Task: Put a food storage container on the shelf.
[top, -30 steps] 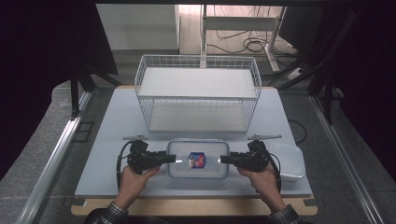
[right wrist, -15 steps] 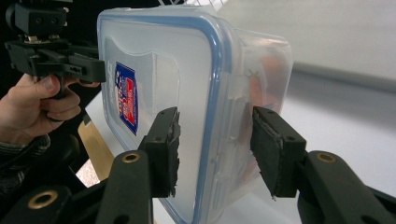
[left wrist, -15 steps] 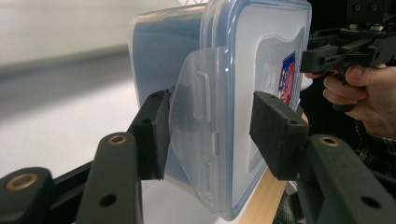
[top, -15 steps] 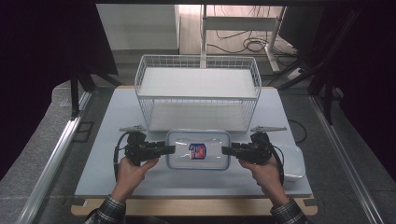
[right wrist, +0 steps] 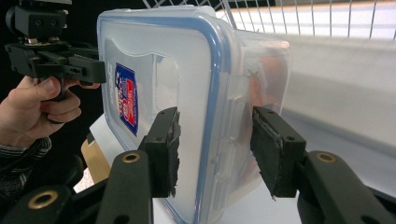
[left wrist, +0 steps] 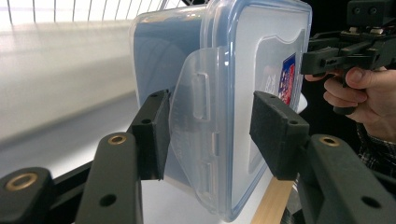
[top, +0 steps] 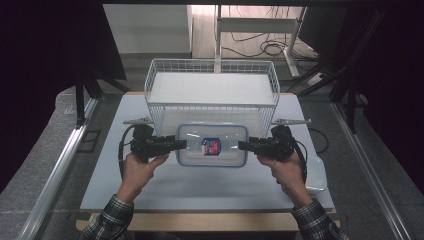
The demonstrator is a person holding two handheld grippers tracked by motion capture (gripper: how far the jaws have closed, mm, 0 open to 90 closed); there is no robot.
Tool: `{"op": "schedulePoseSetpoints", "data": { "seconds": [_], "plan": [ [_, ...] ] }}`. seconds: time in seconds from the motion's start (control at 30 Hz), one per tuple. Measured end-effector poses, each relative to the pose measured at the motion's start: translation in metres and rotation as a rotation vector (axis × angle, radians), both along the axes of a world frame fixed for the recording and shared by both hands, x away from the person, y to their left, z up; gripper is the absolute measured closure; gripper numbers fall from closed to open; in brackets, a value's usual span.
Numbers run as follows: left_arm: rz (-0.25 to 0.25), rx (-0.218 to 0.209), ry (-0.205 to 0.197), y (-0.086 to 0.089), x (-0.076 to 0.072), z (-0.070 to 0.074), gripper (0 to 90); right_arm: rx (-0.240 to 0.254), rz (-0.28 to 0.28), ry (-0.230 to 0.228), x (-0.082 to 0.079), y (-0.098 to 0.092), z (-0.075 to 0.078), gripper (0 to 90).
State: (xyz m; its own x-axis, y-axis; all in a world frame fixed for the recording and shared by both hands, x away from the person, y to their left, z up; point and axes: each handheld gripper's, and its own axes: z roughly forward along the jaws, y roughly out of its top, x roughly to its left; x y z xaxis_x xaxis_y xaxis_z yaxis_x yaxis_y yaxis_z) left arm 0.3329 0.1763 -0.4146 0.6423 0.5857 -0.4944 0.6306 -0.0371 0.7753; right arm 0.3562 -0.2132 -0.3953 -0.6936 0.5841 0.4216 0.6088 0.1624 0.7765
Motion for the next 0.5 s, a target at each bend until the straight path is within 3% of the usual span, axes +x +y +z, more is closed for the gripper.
{"op": "schedulePoseSetpoints", "data": {
  "seconds": [0.5],
  "plan": [
    [0.016, -0.031, -0.042, 0.004, 0.026, 0.043, 49.1, 0.019, -0.020, -0.064, 0.024, 0.004, 0.045, 53.4]
  ]
}}
